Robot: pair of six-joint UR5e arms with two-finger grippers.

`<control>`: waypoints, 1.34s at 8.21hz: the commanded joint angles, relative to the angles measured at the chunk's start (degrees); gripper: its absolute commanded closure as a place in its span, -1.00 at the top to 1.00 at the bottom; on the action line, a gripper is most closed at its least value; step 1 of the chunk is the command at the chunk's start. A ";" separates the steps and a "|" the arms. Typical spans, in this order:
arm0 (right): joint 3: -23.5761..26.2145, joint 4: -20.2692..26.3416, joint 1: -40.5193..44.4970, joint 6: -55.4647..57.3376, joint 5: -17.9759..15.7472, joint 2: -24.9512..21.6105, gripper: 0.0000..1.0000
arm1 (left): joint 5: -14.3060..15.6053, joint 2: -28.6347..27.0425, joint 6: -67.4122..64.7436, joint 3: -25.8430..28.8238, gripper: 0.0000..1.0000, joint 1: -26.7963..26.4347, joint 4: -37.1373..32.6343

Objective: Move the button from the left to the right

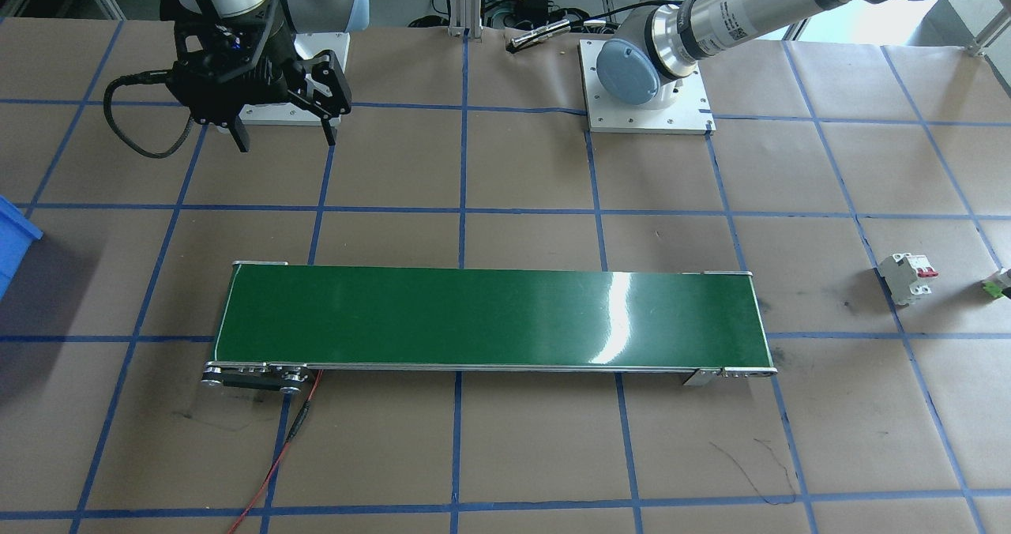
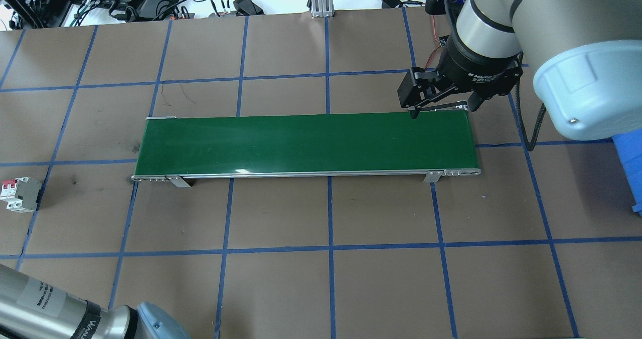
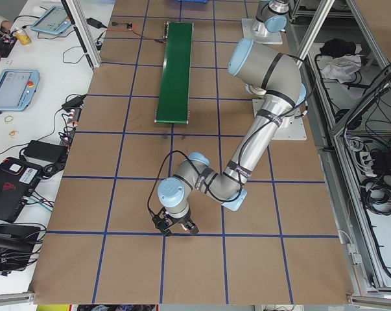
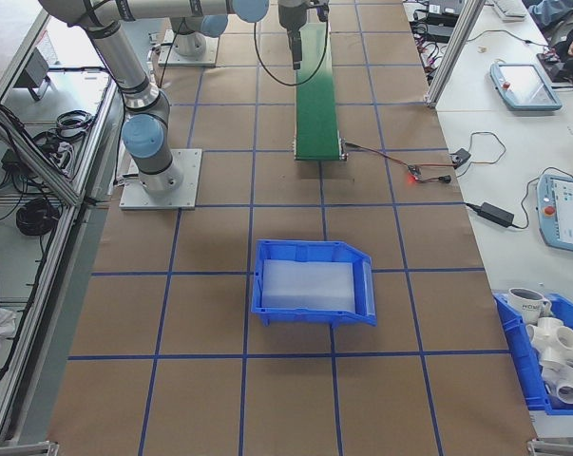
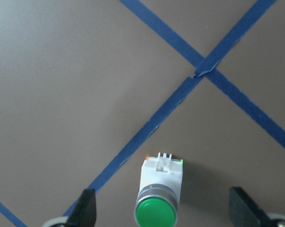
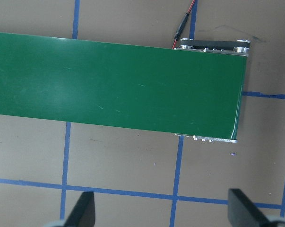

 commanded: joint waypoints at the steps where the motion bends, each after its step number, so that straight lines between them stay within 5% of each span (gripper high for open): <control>1: 0.00 -0.09 -0.01 0.00 0.08 0.04 1.00 | -0.05 -0.04 -0.11 -0.56 0.87 0.47 0.47; 3: 0.00 -0.09 0.07 0.00 0.08 0.04 1.00 | 0.04 -0.13 -0.02 -2.75 0.72 0.65 0.56; 4: 0.00 -0.09 0.07 0.00 0.08 0.04 1.00 | 0.12 -0.04 0.07 -2.76 0.53 0.65 0.56; 5: 0.00 -0.09 0.07 0.00 -0.01 0.04 1.00 | 0.12 -0.22 -0.02 -2.76 0.14 0.65 0.47; 9: 0.00 -0.09 0.07 0.00 -0.01 0.04 1.00 | 0.21 -0.31 -0.55 -2.67 -0.05 0.65 0.47; 11: 0.00 0.00 0.07 0.00 -0.01 0.04 1.00 | 0.39 0.30 -0.29 -2.58 -0.81 0.65 0.29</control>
